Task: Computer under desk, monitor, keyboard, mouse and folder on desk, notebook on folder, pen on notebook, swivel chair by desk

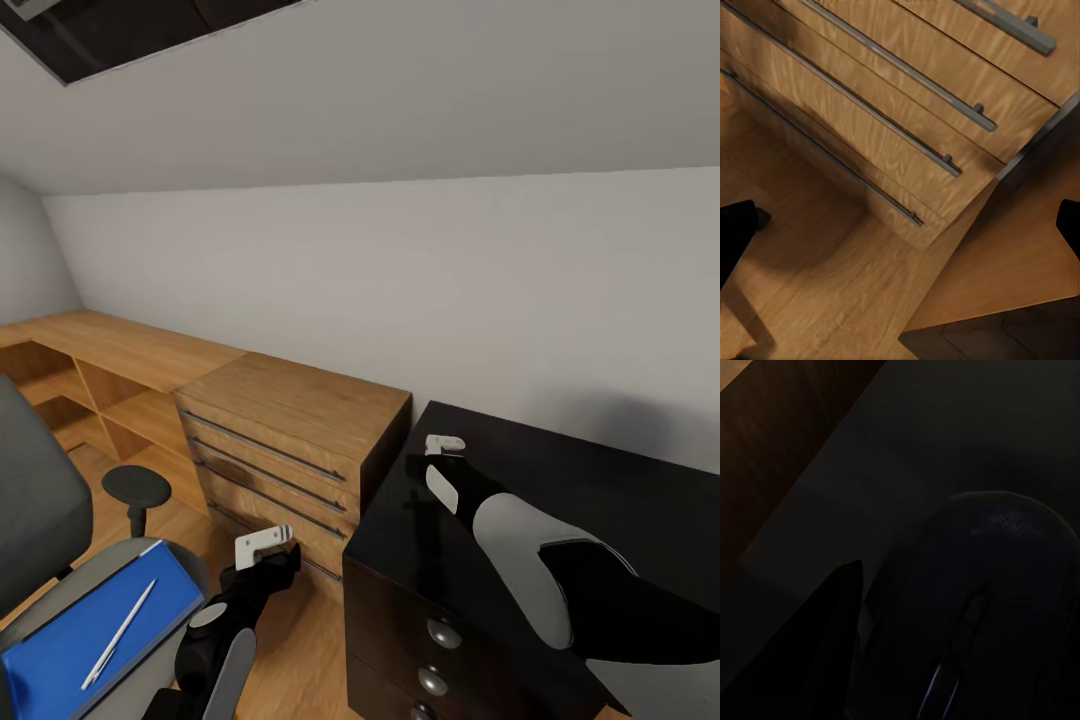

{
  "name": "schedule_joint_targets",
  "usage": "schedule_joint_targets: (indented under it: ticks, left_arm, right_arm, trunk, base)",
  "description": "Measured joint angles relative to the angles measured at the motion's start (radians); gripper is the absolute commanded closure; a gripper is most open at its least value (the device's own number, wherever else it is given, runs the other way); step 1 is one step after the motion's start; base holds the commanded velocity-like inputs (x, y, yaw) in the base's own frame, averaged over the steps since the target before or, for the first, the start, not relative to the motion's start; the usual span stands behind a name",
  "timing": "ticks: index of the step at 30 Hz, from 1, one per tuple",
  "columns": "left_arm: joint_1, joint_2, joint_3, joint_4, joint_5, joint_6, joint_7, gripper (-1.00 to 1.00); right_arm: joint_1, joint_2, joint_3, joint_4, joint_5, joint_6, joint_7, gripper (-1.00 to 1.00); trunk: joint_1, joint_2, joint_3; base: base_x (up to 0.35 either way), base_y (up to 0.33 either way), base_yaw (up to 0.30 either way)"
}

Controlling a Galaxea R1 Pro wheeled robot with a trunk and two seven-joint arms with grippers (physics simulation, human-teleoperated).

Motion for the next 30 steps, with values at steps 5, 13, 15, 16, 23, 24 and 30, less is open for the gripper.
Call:
schedule_joint_targets:
  ticks: [5, 13, 15, 16, 23, 24, 30]
  left_arm:
    - [0.0, 0.0, 0.0, 0.001, 0.0, 0.0, 0.0, -1.0]
    - [0.0, 0.001, 0.002, 0.032, -0.001, 0.0, 0.0, -1.0]
    - [0.0, 0.002, 0.002, 0.033, -0.001, 0.0, 0.0, -1.0]
    - [0.0, 0.002, 0.002, 0.034, -0.001, 0.0, 0.0, -1.0]
    - [0.0, 0.002, 0.001, 0.035, -0.001, 0.0, 0.0, -1.0]
    - [0.0, 0.002, 0.001, 0.035, -0.001, 0.0, 0.0, -1.0]
    - [0.0, 0.002, 0.002, 0.036, -0.002, 0.0, 0.0, -1.0]
  right_arm:
    - [0.0, -0.002, -0.003, -0.003, -0.007, 0.001, -0.001, 1.0]
    - [0.016, -0.013, -0.006, -0.213, -0.088, 0.217, -0.003, 1.0]
    - [0.053, -0.022, -0.007, -0.317, -0.09, 0.284, -0.005, 1.0]
    - [0.092, -0.03, -0.007, -0.41, -0.091, 0.325, -0.009, 1.0]
    - [0.431, -0.041, -0.004, -1.156, -0.098, 0.607, -0.153, 1.0]
    - [0.477, -0.041, -0.004, -1.254, -0.109, 0.641, -0.167, 1.0]
    - [0.564, -0.043, -0.003, -1.414, -0.177, 0.72, -0.191, 1.0]
  trunk:
    - [-0.019, 0.035, 0.016]
    - [-0.05, 0.091, 0.041]
    - [-0.057, 0.105, 0.047]
    - [-0.061, 0.112, 0.05]
    - [-0.088, 0.161, 0.072]
    - [-0.092, 0.168, 0.075]
    - [-0.115, 0.21, 0.094]
  base:
    - [0.0, 0.0, 0.0]
    - [0.0, 0.0, 0.0]
    - [0.0, 0.0, 0.0]
    - [0.0, 0.0, 0.0]
    - [0.0, 0.0, 0.0]
    - [0.0, 0.0, 0.0]
    - [0.0, 0.0, 0.0]
